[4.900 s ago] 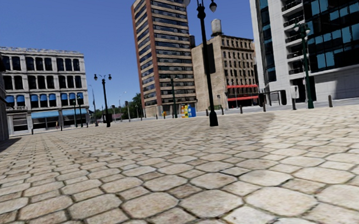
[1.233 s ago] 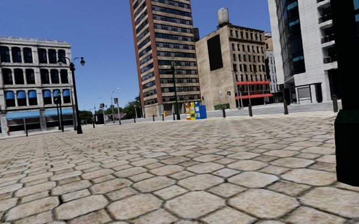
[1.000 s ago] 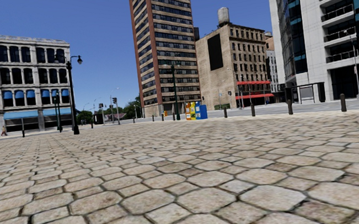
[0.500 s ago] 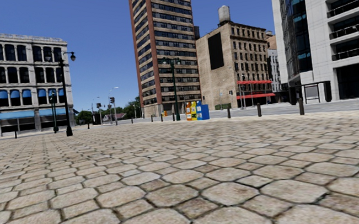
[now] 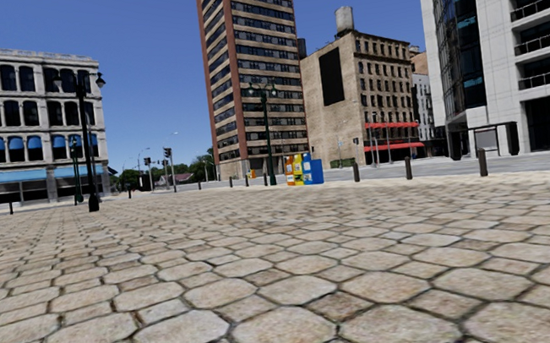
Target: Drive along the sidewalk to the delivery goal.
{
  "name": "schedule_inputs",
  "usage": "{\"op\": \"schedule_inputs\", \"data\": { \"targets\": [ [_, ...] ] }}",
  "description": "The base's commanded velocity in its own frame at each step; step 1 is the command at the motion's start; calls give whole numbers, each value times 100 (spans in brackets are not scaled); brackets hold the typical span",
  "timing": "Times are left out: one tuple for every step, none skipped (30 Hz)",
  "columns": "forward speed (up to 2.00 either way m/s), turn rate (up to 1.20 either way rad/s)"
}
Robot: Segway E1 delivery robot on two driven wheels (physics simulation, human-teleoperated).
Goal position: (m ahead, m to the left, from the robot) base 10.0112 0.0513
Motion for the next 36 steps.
{"op": "schedule_inputs", "data": {
  "targets": [
    [200, 0],
    [200, 0],
    [200, 0],
    [200, 0],
    [200, 0],
    [200, 0],
    [200, 0],
    [200, 0],
    [200, 0],
    [200, 0],
    [200, 0],
    [200, 0],
    [200, 0],
    [200, 0],
    [200, 0],
    [200, 0],
    [200, 0],
    [200, 0],
    [200, 0],
    [200, 0],
    [200, 0],
    [200, 0],
    [200, 0],
    [200, 0],
    [200, 0],
    [200, 0],
    [200, 0],
    [200, 0],
    [200, 0],
    [200, 0],
    [200, 0],
    [200, 0],
    [200, 0],
    [200, 0],
    [200, 0],
    [200, 0]
  ]
}}
